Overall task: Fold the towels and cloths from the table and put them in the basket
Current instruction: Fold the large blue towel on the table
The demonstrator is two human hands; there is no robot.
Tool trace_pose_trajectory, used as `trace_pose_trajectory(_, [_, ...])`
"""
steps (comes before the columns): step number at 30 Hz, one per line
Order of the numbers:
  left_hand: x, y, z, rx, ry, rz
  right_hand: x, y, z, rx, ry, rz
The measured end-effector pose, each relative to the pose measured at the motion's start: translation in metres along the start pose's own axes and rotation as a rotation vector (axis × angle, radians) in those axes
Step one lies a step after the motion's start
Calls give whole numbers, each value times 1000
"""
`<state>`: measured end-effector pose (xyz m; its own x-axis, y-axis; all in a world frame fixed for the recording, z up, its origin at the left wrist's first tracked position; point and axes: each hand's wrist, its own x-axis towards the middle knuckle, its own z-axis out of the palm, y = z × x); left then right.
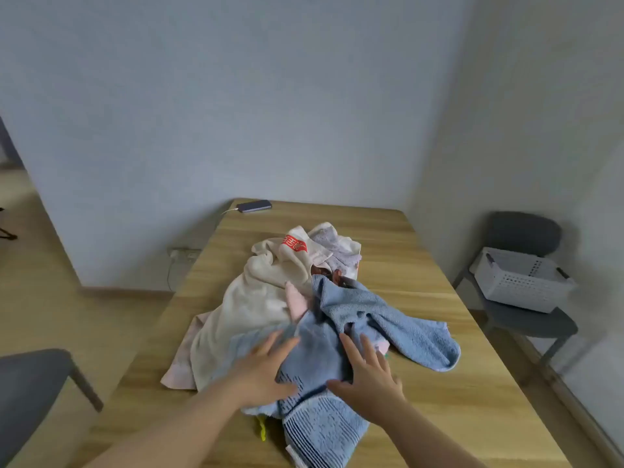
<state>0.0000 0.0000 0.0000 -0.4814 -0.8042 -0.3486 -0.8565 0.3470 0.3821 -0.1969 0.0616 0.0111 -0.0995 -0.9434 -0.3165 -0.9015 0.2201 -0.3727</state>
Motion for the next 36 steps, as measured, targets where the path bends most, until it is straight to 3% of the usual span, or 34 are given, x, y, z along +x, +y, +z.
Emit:
trace_pose_trajectory(3, [8, 2, 18, 29, -103, -65, 7, 4, 25, -27, -195, -5])
trace_pose_trajectory(7, [26, -3, 31, 131, -62, -120, 23, 10, 53, -110, -285, 9])
trace_pose_trajectory(14, [80, -28, 50, 199, 7, -136, 83, 16, 60, -272, -257, -11])
trace_pose_trajectory(25, [191, -48, 6, 217, 53, -169, 207, 15, 28, -194, -214, -28])
trace_pose_trajectory(36, [179, -39, -13, 316, -6, -141, 183, 20, 32, 6, -46, -6])
